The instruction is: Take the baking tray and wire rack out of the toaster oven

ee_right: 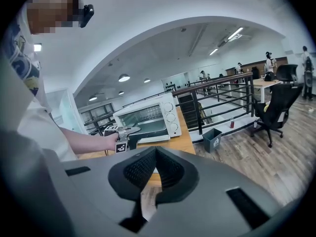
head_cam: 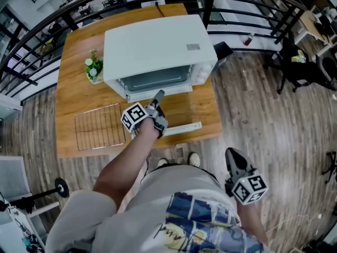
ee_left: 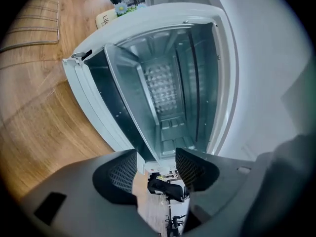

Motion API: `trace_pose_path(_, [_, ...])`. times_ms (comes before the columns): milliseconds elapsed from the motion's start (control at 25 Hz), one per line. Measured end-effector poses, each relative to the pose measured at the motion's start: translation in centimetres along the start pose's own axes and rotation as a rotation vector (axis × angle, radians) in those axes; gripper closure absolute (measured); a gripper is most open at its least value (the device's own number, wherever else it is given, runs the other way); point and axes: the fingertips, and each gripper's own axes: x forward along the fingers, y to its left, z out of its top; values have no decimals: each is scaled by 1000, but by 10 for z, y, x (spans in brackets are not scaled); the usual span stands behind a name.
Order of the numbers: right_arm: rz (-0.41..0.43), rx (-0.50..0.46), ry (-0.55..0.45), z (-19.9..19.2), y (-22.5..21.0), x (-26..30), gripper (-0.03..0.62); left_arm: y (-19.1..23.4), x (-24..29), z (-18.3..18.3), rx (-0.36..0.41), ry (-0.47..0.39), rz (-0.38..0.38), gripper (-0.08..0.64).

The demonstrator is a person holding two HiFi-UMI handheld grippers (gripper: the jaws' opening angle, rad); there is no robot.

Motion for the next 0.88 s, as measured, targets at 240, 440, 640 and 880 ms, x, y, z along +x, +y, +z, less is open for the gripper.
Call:
trace_pose_path(240, [-49,15,-10,-4,0,-7,591,15,18,7,-34,2,13,318])
trace_pose_path(440, [-73,16,-5,-6,1,-11,591,23,33,17,-59,-19,18,318])
trace_pose_path(640, [-91,24,1,-6,-3,-14,591,31,44,24,-91,-46,30,318])
trace_pose_path(880, [-82,24,8,-4,-4,-7,591,39,55,34,-122,-75,41,367])
